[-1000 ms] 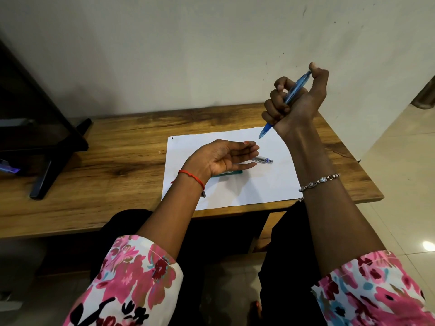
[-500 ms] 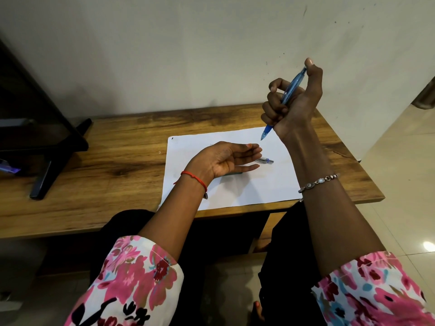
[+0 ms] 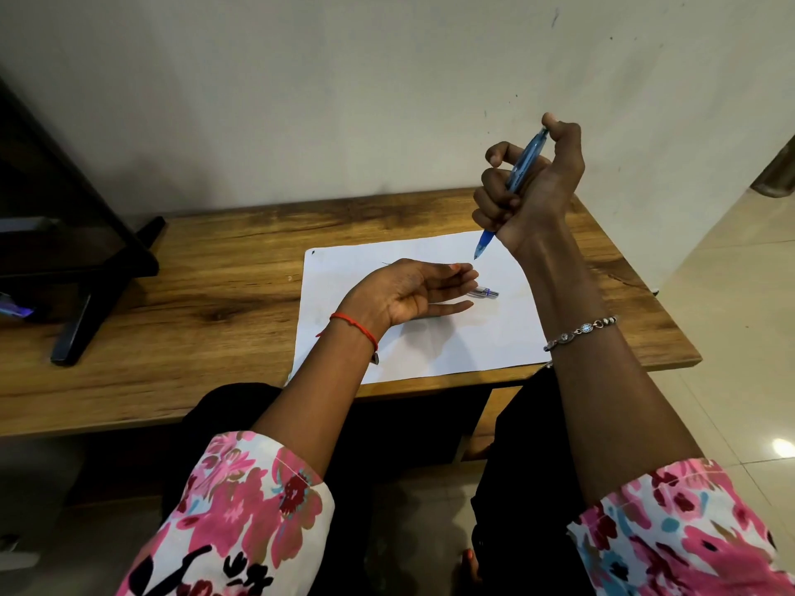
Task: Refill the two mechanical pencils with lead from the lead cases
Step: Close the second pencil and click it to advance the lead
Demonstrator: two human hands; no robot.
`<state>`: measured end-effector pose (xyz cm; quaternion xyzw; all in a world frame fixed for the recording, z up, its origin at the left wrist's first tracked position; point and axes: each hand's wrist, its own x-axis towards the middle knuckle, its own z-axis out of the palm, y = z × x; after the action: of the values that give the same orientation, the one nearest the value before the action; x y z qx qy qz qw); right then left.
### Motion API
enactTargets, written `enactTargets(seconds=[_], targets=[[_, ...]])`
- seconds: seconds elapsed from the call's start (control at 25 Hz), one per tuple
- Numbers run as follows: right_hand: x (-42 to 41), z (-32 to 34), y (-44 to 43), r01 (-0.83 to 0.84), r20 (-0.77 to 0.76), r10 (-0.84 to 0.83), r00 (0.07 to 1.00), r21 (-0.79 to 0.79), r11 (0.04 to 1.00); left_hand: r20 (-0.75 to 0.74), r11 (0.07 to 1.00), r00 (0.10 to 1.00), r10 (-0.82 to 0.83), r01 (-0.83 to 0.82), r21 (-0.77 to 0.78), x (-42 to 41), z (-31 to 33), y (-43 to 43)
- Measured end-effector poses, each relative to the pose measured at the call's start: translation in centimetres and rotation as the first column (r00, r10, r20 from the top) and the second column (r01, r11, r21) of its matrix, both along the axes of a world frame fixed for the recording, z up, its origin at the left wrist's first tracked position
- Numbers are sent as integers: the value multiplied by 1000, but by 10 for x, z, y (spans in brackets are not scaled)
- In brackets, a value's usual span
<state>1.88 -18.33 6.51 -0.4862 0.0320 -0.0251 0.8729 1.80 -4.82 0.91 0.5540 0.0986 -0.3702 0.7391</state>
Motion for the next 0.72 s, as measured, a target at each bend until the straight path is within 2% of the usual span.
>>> enactTargets(seconds=[0.72], targets=[[0, -1, 1, 28, -5, -28, 1000, 15, 999, -12, 1000, 1000, 3, -3, 11, -1, 1, 0]])
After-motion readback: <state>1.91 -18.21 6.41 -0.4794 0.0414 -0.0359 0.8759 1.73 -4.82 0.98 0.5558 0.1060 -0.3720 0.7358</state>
